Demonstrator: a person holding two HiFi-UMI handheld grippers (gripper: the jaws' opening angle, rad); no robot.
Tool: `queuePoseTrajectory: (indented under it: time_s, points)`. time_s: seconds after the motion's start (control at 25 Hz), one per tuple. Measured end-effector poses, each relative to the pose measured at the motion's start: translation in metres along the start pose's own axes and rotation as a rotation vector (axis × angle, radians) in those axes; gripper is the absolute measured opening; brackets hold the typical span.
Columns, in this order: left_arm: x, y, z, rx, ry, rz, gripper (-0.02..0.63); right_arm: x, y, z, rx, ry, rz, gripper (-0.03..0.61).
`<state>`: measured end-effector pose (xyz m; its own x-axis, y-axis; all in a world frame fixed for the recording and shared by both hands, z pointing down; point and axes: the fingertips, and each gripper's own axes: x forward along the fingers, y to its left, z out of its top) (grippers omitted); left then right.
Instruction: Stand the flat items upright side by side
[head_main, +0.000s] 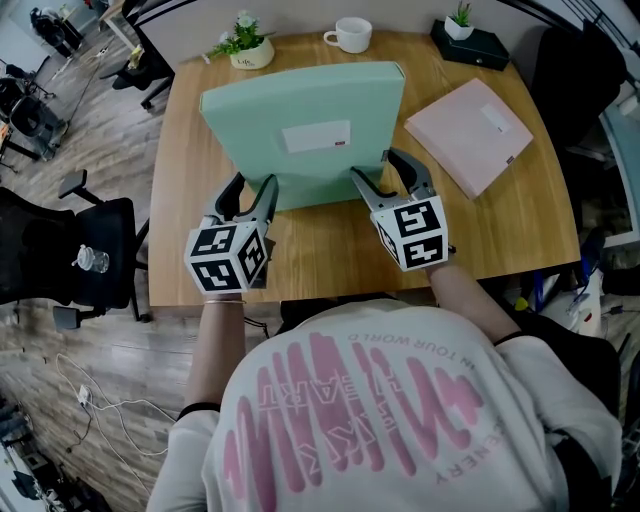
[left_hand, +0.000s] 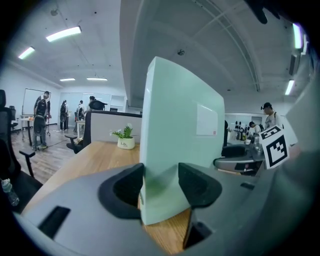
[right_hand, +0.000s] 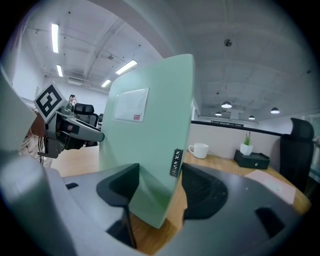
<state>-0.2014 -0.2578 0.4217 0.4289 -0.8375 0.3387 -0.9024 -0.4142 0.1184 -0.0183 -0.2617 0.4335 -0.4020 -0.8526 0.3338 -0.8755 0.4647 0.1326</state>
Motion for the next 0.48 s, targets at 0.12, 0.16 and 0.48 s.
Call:
queuePoseTrajectory:
  time_s: [0.12,0.16,0.48]
  points:
    - [-0.0011,0.0005,-0.0001,-0.011,-0.004,0.001,0.224,-0.0001,0.0009,-0.0005,0.003,0.004,-0.001,0.267]
    - [-0.001,0.0006,-0.0002,-0.01,-0.004,0.001,0.224,0.0,0.0009,-0.0007,0.004,0.004,-0.001,0.267]
    - [-0.0017,-0.0008,-0.0045,0.036,0.006,-0.006,0.23,-0.0008,0.0027,-0.0052,0.001,0.021,0.008,0.268]
